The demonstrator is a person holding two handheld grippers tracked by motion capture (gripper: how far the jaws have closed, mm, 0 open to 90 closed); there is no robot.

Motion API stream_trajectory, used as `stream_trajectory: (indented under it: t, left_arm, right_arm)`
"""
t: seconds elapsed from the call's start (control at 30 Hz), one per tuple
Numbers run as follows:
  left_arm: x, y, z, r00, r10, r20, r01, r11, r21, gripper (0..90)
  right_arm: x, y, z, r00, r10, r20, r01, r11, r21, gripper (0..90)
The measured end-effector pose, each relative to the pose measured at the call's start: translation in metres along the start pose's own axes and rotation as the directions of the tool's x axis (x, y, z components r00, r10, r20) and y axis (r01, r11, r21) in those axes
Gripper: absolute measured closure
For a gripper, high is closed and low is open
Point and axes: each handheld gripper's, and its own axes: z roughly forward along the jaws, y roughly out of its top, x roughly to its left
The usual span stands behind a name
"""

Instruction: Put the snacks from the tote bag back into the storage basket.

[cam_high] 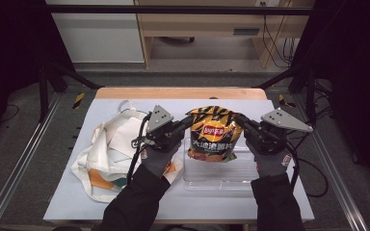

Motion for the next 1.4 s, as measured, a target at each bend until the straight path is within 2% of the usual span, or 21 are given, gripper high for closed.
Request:
stream_trajectory:
  t: [0.53, 0.67, 1.07, 1.4]
  left_arm:
    - [0.005, -0.022, 0.013, 0.9997, -0.017, -0.015, 0.018, 0.9985, 0.052, 89.8]
    - [0.008, -0.029, 0.015, 0.9995, -0.025, -0.022, 0.026, 0.9975, 0.065, 89.8]
    - [0.014, -0.039, 0.021, 0.9983, -0.046, -0.035, 0.049, 0.9945, 0.092, 89.8]
    - [0.017, -0.042, 0.024, 0.9971, -0.06, -0.048, 0.064, 0.9932, 0.098, 89.4]
  right_arm:
    - [-0.007, -0.024, 0.018, 0.9994, 0.033, 0.005, -0.033, 0.998, 0.056, 89.0]
    - [-0.007, -0.029, 0.024, 0.9996, 0.028, 0.003, -0.029, 0.997, 0.071, 88.8]
    - [-0.005, -0.037, 0.036, 0.9997, 0.02, 0.014, -0.022, 0.994, 0.111, 88.6]
    - [-0.006, -0.04, 0.042, 0.9996, 0.02, 0.022, -0.022, 0.993, 0.116, 87.5]
